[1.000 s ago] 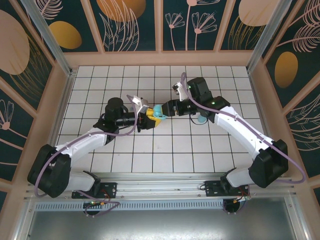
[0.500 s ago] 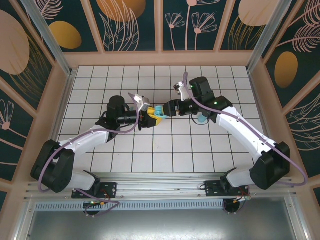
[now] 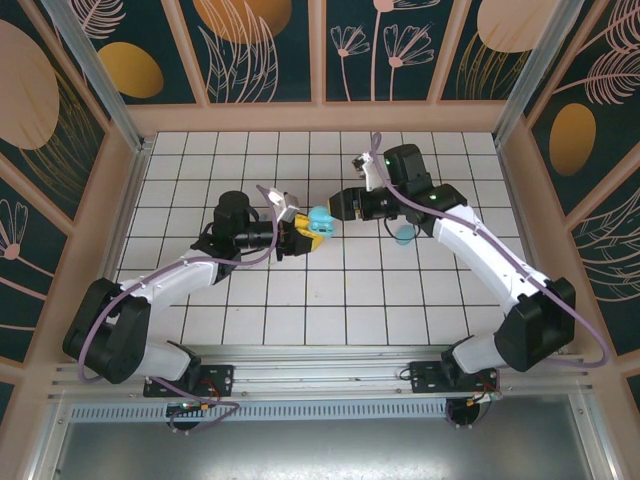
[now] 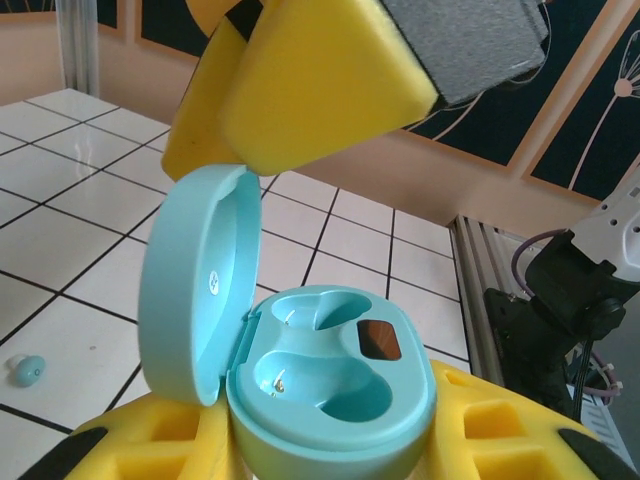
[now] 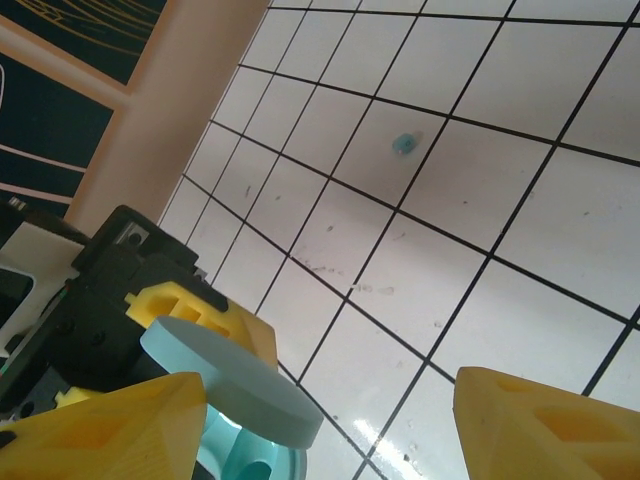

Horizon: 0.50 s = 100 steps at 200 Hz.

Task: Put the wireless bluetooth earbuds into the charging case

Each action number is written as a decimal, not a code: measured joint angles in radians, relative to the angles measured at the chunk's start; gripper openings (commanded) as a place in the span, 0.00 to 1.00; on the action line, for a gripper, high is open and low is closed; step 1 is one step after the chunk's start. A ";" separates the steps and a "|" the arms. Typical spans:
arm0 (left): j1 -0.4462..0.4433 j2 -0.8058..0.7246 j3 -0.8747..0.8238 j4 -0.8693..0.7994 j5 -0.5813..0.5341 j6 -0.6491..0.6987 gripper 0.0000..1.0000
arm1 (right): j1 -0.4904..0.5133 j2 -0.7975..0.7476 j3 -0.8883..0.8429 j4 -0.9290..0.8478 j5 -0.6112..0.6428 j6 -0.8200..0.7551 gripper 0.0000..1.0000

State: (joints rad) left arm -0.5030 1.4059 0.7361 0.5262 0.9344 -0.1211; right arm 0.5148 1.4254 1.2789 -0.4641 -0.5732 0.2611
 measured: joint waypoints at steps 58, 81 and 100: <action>0.008 0.000 0.000 -0.023 -0.015 -0.002 0.04 | -0.003 0.032 0.002 0.026 -0.017 0.011 0.66; 0.008 0.000 0.000 -0.029 -0.026 0.010 0.03 | -0.003 0.037 0.002 0.033 -0.023 0.015 0.66; 0.008 0.000 0.000 -0.031 -0.030 0.023 0.02 | -0.003 0.038 0.002 0.034 -0.024 0.021 0.66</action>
State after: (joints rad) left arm -0.4953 1.4055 0.7361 0.4953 0.9043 -0.0978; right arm 0.5117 1.4631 1.2804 -0.4301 -0.5972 0.2825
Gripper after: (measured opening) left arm 0.327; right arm 0.656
